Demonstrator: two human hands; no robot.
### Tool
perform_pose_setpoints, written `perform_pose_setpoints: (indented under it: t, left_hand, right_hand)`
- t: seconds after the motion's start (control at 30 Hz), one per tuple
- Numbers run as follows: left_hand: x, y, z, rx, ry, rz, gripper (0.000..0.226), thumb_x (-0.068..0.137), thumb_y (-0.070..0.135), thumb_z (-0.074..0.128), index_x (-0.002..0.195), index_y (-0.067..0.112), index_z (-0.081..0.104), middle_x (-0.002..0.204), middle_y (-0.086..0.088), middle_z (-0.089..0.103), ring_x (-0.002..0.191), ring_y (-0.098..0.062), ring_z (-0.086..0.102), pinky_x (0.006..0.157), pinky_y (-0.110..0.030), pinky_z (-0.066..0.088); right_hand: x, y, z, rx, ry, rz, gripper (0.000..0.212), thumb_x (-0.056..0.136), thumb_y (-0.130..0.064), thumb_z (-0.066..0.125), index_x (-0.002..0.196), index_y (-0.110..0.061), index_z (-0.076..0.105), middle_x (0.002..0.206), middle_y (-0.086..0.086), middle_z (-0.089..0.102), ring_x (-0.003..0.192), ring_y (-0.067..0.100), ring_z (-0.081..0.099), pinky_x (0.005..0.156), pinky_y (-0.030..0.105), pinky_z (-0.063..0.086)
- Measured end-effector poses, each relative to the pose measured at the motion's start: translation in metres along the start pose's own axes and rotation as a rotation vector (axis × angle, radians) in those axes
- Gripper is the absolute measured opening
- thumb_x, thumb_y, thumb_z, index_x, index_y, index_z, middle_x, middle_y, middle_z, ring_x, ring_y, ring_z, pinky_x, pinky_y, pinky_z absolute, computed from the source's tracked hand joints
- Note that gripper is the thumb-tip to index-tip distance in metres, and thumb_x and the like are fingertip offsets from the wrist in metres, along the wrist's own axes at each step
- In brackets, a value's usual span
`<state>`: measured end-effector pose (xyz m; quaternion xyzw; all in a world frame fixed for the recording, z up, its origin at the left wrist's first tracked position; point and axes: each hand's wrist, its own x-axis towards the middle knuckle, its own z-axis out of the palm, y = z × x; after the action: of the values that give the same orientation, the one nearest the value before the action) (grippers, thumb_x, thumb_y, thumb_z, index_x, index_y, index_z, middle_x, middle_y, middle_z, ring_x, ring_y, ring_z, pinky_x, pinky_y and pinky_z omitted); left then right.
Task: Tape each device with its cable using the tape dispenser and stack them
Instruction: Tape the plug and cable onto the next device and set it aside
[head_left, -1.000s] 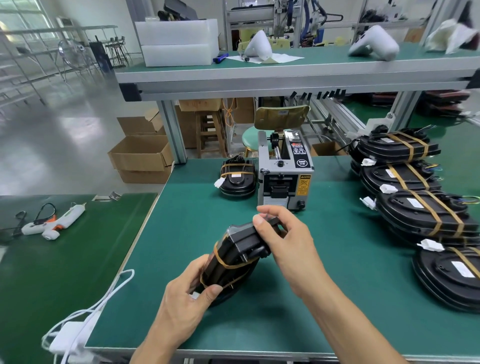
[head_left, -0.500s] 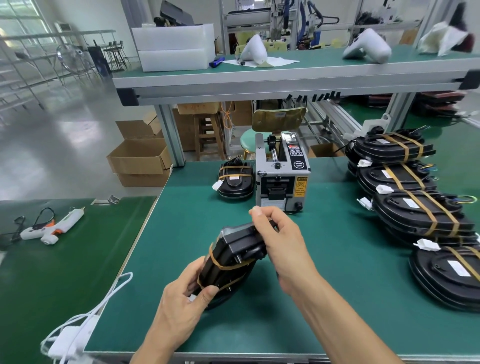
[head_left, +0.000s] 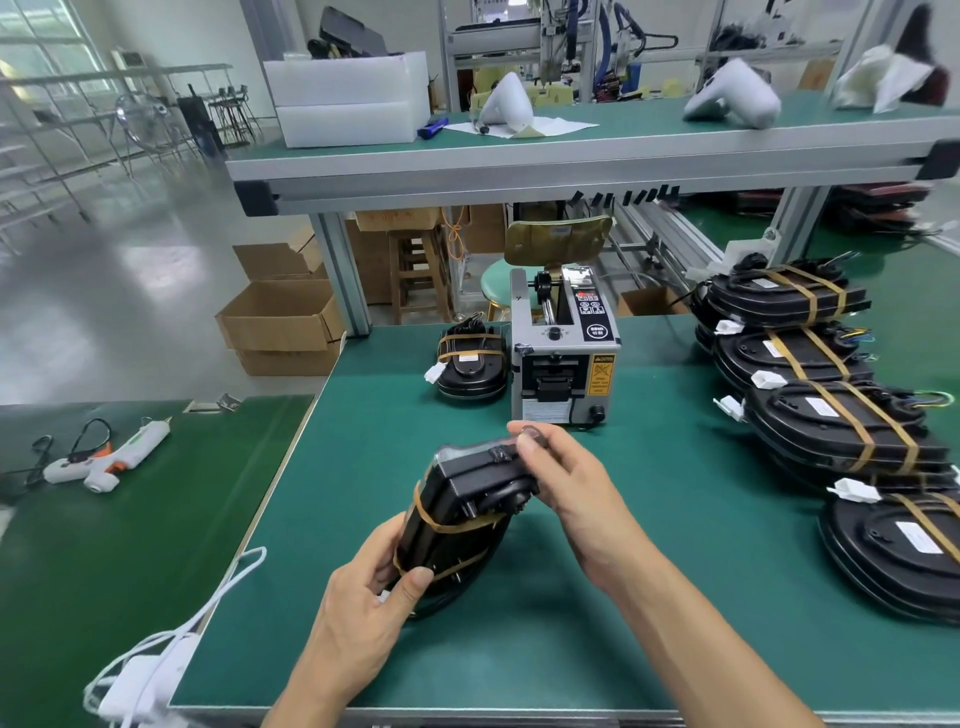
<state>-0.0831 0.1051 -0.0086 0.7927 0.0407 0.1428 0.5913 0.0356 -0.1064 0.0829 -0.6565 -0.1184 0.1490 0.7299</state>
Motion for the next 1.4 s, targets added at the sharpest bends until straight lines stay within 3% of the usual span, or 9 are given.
perform_pose_setpoints:
  t: [0.17, 0.33, 0.63, 0.73, 0.83, 1.07, 1.23, 1.33, 1.4]
  left_hand:
    - [0.0, -0.002, -0.001, 0.014, -0.032, 0.004, 0.062, 0.088, 0.075, 0.073, 0.144, 0.053, 0.059, 0.137, 0.011, 0.074, 0.127, -0.012, 0.071, 0.104, -0.027, 0.056]
    - [0.0, 0.003, 0.0, 0.115, -0.105, 0.065, 0.057, 0.1, 0.064, 0.066, 0.151, 0.039, 0.058, 0.138, 0.011, 0.073, 0.13, -0.011, 0.068, 0.108, -0.018, 0.049]
    - [-0.001, -0.001, -0.004, -0.017, -0.065, 0.021, 0.103, 0.077, 0.087, 0.071, 0.164, 0.043, 0.038, 0.154, 0.02, 0.06, 0.143, -0.008, 0.058, 0.115, -0.019, 0.044]
    - [-0.002, -0.004, -0.003, 0.009, -0.013, 0.019, 0.092, 0.078, 0.074, 0.081, 0.157, 0.039, 0.047, 0.151, 0.018, 0.063, 0.143, -0.01, 0.058, 0.115, -0.024, 0.048]
    - [-0.003, -0.006, -0.001, 0.104, 0.021, 0.055, 0.056, 0.082, 0.048, 0.076, 0.134, 0.06, 0.057, 0.125, 0.019, 0.077, 0.124, -0.007, 0.072, 0.1, -0.016, 0.054]
    - [0.0, -0.011, 0.004, 0.222, 0.031, 0.116, 0.075, 0.076, 0.025, 0.074, 0.122, 0.079, 0.049, 0.105, 0.035, 0.074, 0.098, 0.011, 0.073, 0.08, -0.002, 0.05]
    - [0.0, -0.014, 0.003, 0.181, 0.029, 0.089, 0.054, 0.072, 0.049, 0.07, 0.118, 0.076, 0.06, 0.106, 0.041, 0.073, 0.102, 0.005, 0.074, 0.083, -0.001, 0.051]
    - [0.0, -0.006, 0.001, 0.154, 0.007, 0.129, 0.064, 0.087, 0.055, 0.078, 0.142, 0.071, 0.048, 0.129, 0.03, 0.072, 0.12, 0.003, 0.071, 0.099, -0.01, 0.051]
    - [0.0, -0.004, 0.001, 0.135, -0.006, 0.124, 0.062, 0.091, 0.07, 0.071, 0.148, 0.065, 0.046, 0.138, 0.023, 0.07, 0.127, -0.004, 0.069, 0.106, -0.015, 0.05]
  right_hand:
    - [-0.003, -0.002, 0.003, 0.03, -0.066, -0.027, 0.025, 0.087, -0.046, 0.069, 0.111, -0.037, 0.067, 0.098, -0.006, 0.064, 0.096, 0.012, 0.057, 0.104, 0.048, 0.047]
    - [-0.008, -0.022, 0.011, -0.1, -0.118, -0.089, 0.025, 0.086, -0.047, 0.066, 0.11, -0.044, 0.064, 0.089, -0.017, 0.064, 0.084, 0.007, 0.058, 0.086, 0.031, 0.049]
    - [-0.03, -0.034, 0.045, -0.909, -0.097, -0.462, 0.034, 0.1, -0.042, 0.049, 0.134, -0.037, 0.052, 0.122, -0.016, 0.051, 0.122, 0.014, 0.039, 0.11, 0.038, 0.023]
    - [-0.035, -0.018, 0.061, -1.062, -0.141, -0.538, 0.036, 0.104, -0.036, 0.047, 0.139, -0.031, 0.051, 0.128, -0.008, 0.051, 0.125, 0.022, 0.038, 0.113, 0.041, 0.021]
    - [-0.037, -0.005, 0.073, -1.093, -0.139, -0.599, 0.036, 0.103, -0.033, 0.045, 0.137, -0.028, 0.052, 0.124, -0.004, 0.052, 0.122, 0.026, 0.041, 0.112, 0.043, 0.025]
    - [-0.034, 0.018, 0.075, -1.171, -0.164, -0.73, 0.035, 0.099, -0.029, 0.05, 0.133, -0.027, 0.057, 0.118, -0.004, 0.055, 0.117, 0.025, 0.044, 0.109, 0.04, 0.026]
    - [-0.034, 0.011, 0.069, -0.954, -0.143, -0.777, 0.037, 0.1, -0.038, 0.056, 0.133, -0.023, 0.063, 0.123, -0.004, 0.059, 0.121, 0.017, 0.05, 0.116, 0.038, 0.027]
    - [-0.017, -0.008, 0.049, -0.646, 0.192, -0.804, 0.025, 0.097, -0.029, 0.066, 0.12, -0.022, 0.073, 0.115, -0.009, 0.069, 0.112, 0.008, 0.062, 0.106, 0.027, 0.04]
    - [0.007, -0.022, 0.021, -0.4, 0.46, -0.529, 0.021, 0.097, -0.023, 0.065, 0.115, -0.025, 0.076, 0.108, -0.011, 0.073, 0.1, 0.003, 0.066, 0.097, 0.025, 0.05]
